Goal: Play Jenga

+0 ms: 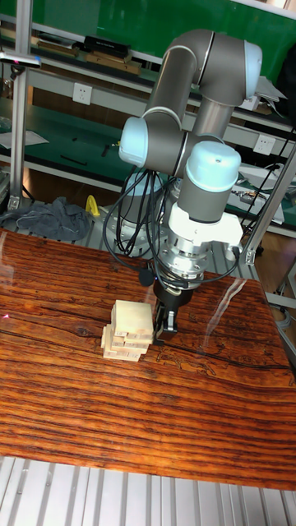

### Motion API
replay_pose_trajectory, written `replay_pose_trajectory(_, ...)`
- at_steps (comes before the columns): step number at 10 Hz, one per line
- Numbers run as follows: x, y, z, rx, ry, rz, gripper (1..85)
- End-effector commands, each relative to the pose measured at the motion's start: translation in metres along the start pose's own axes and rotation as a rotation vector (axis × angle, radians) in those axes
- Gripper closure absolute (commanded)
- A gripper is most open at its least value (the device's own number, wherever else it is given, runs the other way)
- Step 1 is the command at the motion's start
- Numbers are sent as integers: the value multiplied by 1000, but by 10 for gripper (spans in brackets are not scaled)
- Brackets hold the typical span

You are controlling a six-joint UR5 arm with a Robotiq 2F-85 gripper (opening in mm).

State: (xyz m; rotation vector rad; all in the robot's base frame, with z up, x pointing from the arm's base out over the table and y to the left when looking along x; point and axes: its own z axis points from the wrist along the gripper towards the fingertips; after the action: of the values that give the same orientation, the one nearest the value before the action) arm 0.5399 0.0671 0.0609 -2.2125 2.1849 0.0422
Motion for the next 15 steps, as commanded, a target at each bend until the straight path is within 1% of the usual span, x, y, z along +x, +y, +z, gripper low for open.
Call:
replay_pose_trajectory(1, -3, -2, -1, 4, -13, 9, 650)
replay_pose_trajectory(4, -5, -2, -2, 4, -18, 13, 657)
replay_pose_trajectory(9, -7, -5, -2, 16, -19, 18, 687)
replay_pose_trajectory(15, -11, -7, -1, 22, -29, 21, 697)
